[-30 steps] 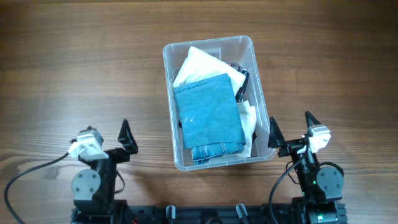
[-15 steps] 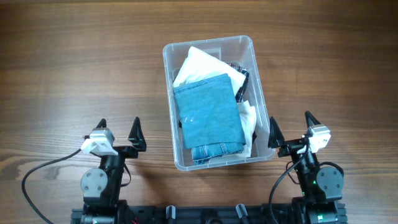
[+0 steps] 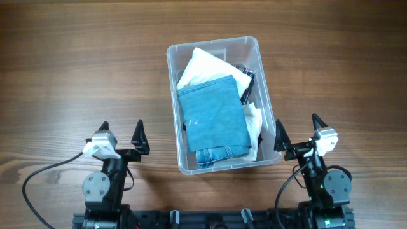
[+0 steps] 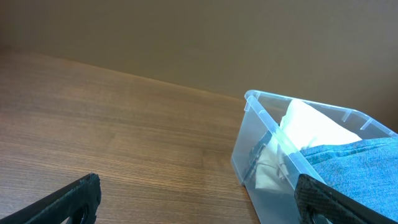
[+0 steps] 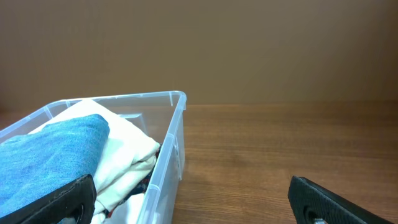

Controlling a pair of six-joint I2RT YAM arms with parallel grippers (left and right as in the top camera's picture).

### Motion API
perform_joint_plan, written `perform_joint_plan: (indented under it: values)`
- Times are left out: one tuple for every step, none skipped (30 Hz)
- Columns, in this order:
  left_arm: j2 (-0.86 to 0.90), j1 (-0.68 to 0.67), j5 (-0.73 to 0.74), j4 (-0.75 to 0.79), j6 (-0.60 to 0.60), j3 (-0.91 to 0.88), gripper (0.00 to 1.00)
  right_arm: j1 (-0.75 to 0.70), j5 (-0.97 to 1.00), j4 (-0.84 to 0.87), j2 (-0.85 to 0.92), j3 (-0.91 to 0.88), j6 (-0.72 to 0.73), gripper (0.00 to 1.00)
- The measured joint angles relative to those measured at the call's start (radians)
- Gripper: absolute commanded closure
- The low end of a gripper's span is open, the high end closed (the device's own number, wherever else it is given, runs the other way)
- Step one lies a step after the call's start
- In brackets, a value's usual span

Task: Pack container

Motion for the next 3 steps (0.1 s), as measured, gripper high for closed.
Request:
perform_joint_plan:
  values:
    - [0.0, 0.0, 0.0, 0.0, 0.0, 0.0, 0.0, 0.0, 0.0, 0.0, 0.0, 0.0, 0.0, 0.0]
    - [0.0, 0.0, 0.0, 0.0, 0.0, 0.0, 0.0, 0.0, 0.0, 0.0, 0.0, 0.0, 0.0, 0.0]
    - [0.0, 0.0, 0.0, 0.0, 0.0, 0.0, 0.0, 0.0, 0.0, 0.0, 0.0, 0.0, 0.0, 0.0]
